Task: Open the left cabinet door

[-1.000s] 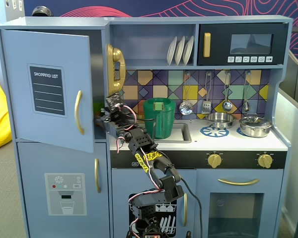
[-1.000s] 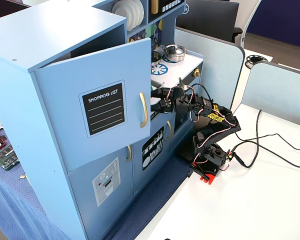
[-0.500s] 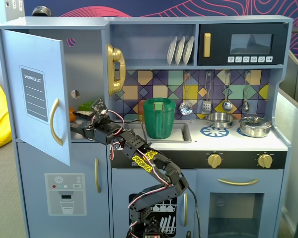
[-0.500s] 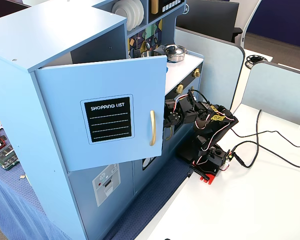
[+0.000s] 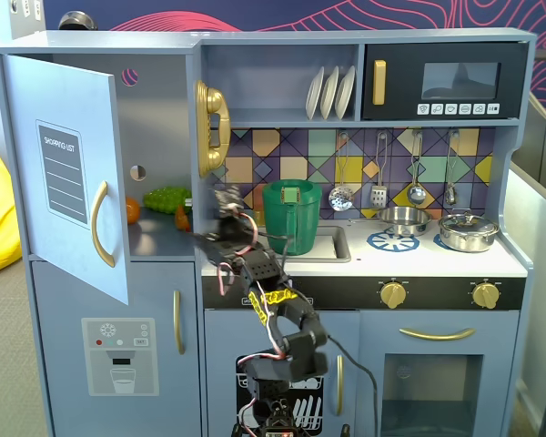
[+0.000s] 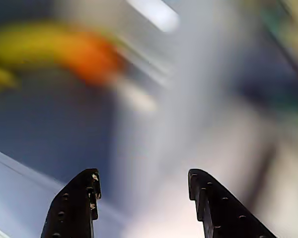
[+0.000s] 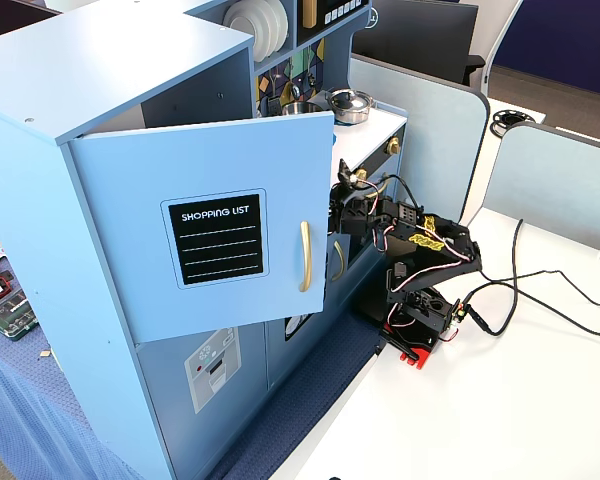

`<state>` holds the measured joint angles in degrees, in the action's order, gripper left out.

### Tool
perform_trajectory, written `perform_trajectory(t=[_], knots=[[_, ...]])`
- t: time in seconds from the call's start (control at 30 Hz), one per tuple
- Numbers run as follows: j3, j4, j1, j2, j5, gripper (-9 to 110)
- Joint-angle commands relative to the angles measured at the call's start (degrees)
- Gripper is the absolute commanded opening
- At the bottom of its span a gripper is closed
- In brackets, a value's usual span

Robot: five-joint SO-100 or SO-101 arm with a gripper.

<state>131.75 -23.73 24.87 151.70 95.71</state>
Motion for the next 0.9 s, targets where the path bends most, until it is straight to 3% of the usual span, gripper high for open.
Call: perform_trajectory(t=[0.0,0.37,0.87], knots=[[6.2,-8.4,-12.1,5.5,-5.1,13],[28.9,-29.5,-23.4,17.1,-14.2,6],[39.8,-53.0,-23.9,28.2,-16.0,0]])
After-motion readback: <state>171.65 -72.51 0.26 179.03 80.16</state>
